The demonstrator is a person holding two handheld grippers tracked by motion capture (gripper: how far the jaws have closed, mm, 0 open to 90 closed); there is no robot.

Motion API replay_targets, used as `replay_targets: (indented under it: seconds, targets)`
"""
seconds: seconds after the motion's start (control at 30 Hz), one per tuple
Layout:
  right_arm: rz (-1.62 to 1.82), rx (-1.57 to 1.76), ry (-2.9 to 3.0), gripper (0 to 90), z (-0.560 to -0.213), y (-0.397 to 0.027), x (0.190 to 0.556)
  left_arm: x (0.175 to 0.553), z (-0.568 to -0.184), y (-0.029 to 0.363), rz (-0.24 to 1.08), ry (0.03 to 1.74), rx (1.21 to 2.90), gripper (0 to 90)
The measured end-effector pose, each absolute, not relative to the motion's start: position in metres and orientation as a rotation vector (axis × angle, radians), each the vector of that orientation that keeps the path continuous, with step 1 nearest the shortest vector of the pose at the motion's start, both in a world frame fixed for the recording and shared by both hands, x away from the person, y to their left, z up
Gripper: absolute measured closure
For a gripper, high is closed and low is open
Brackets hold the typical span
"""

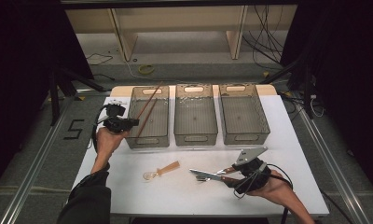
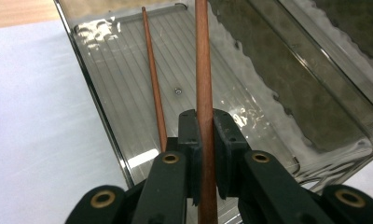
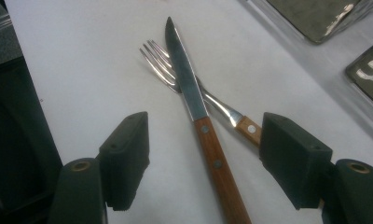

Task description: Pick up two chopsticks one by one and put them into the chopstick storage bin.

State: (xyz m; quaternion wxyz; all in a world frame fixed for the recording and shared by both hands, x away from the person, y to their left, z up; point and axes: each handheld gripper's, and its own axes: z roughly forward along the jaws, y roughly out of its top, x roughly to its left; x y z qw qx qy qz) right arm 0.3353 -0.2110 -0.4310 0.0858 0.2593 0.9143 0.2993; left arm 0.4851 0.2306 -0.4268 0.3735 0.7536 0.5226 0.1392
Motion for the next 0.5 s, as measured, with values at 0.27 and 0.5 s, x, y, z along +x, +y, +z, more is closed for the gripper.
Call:
replay_targets:
  seconds: [0.27,0.5]
  targets:
    - [0.893,0.774,2.726,34.1,-0.4311,-0.2117,0.335,0.4897,-0.4328,0.2274,0.342,1.371,1.954,82.3]
    - [0.894,0.774,2.727,34.2,-0.4311,-0.2127,0.3349,0.4914,-0.4354,0.2291,0.32,1.396,1.921,75.4]
